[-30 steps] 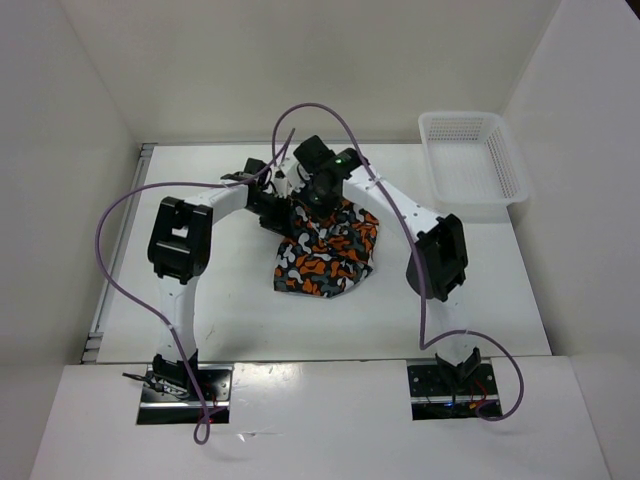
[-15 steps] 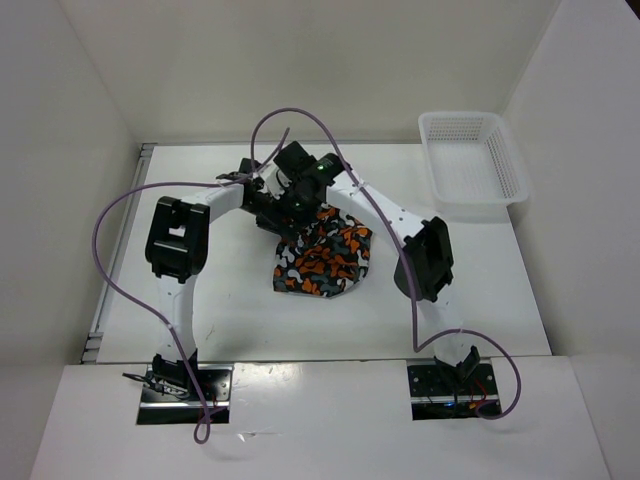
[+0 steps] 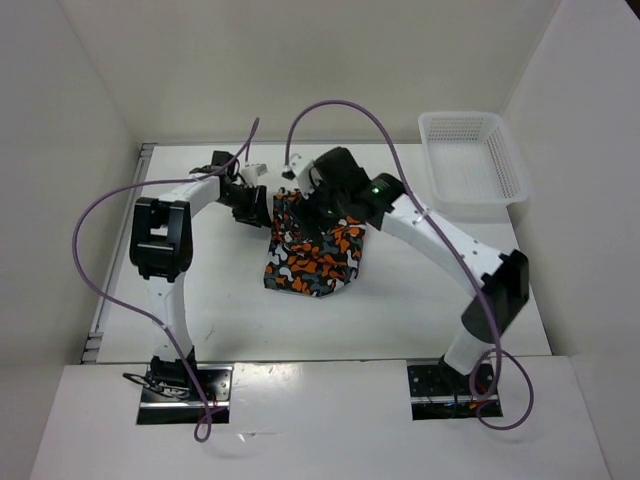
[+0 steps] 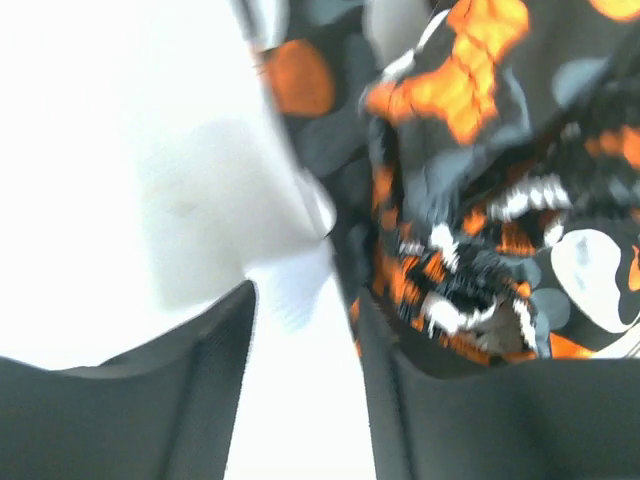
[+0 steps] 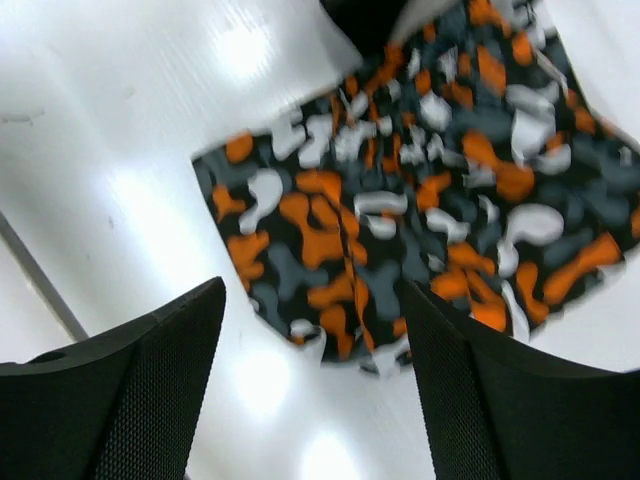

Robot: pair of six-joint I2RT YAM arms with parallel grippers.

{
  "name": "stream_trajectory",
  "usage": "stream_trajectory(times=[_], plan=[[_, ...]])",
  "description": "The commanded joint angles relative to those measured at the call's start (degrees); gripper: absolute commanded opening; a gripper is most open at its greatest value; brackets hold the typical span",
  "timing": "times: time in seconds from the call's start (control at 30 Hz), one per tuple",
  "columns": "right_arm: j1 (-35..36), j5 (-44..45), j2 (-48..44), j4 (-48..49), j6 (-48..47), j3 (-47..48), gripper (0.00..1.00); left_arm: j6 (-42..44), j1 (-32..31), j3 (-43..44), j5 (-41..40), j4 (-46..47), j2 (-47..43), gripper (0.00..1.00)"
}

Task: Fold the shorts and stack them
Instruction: Fold the shorts

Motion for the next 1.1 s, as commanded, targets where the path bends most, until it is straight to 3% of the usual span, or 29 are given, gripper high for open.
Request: stream_trajectory(times=[0.0,0.2,0.37,0.7,0.8,0.83,0.9,1.0,1.07], plan=[[0.38,6.68,-5.31,10.41,-3.28,-9.4,0.73,1.56,0.81,1.46,-3.0,-3.4,-5.8,0.55],[1.51,11.16,3.64,15.18,-7.24,-8.29,0.73,1.56,0.81,6.11,-6.95,-5.08,-9.42,0.62],[2.04,11.87,10.06,19.66,-9.88,-6.08,0.74,1.56,-2.17,12.44,-4.33,-5.08,-9.42,0.71],[3.98,10.9,9.72,21.78,-14.37,-12.67,0.74,1.56,-6.74,18.77,-2.39,-5.6,1.82,0.74],[5.29,10.9,11.38,23.36,-14.37,-13.2,0.74,1.56,-6.74,19.39,-3.97,-5.6,3.68,0.65],[5.3,10.9,11.91,23.36,-14.37,-12.51,0.74,1.56,-6.74,19.39,-4.66,-5.6,4.37,0.56],[5.3,10.9,12.96,23.89,-14.37,-11.89,0.73,1.56,-7.27,19.39,-4.67,-5.6,4.38,0.49],[5.3,10.9,14.63,23.89,-14.37,-10.57,0.68,1.56,-7.27,18.87,-5.19,-4.99,4.38,0.39],[5.3,10.9,16.04,24.41,-13.67,-9.43,0.6,1.56,-7.27,18.34,-5.2,-4.99,4.38,0.33]])
